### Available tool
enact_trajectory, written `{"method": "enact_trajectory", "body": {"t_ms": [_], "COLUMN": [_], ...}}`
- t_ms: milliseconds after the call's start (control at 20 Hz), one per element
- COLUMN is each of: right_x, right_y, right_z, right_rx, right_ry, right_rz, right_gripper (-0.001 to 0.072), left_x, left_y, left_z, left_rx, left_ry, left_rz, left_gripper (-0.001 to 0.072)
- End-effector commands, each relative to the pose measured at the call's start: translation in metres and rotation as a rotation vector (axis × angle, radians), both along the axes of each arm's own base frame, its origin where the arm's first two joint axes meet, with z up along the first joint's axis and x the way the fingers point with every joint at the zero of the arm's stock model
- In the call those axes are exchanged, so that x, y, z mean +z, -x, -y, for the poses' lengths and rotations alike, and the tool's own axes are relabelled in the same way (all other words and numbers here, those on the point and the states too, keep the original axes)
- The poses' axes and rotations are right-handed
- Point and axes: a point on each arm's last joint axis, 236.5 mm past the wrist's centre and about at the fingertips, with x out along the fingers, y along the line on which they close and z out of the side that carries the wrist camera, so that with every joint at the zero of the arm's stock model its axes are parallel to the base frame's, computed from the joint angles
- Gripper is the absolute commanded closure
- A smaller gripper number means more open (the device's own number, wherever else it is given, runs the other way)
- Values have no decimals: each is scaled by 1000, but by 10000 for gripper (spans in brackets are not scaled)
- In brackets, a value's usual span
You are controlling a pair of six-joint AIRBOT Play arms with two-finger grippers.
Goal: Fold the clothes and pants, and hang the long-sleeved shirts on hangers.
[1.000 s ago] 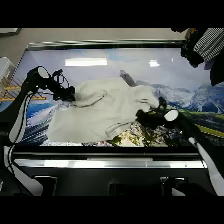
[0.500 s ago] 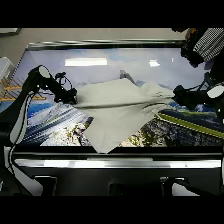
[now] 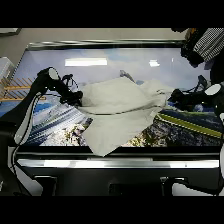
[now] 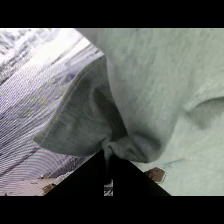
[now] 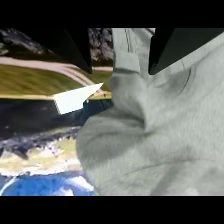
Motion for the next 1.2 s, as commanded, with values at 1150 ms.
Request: {"method": "enact_trajectory", "body": {"t_ms": [1150], "right_x": [-94], "right_y": [167], "right_z": [-238], "right_rx": [47], "right_ry": [-287], "right_rz": [-222], "right_gripper": [274], "left_x": [-1], "left_y": [-2], "left_z": [2], "left_rx": [8], "left_ry": [3], "left_rz": [7], "left_gripper": [684]}}
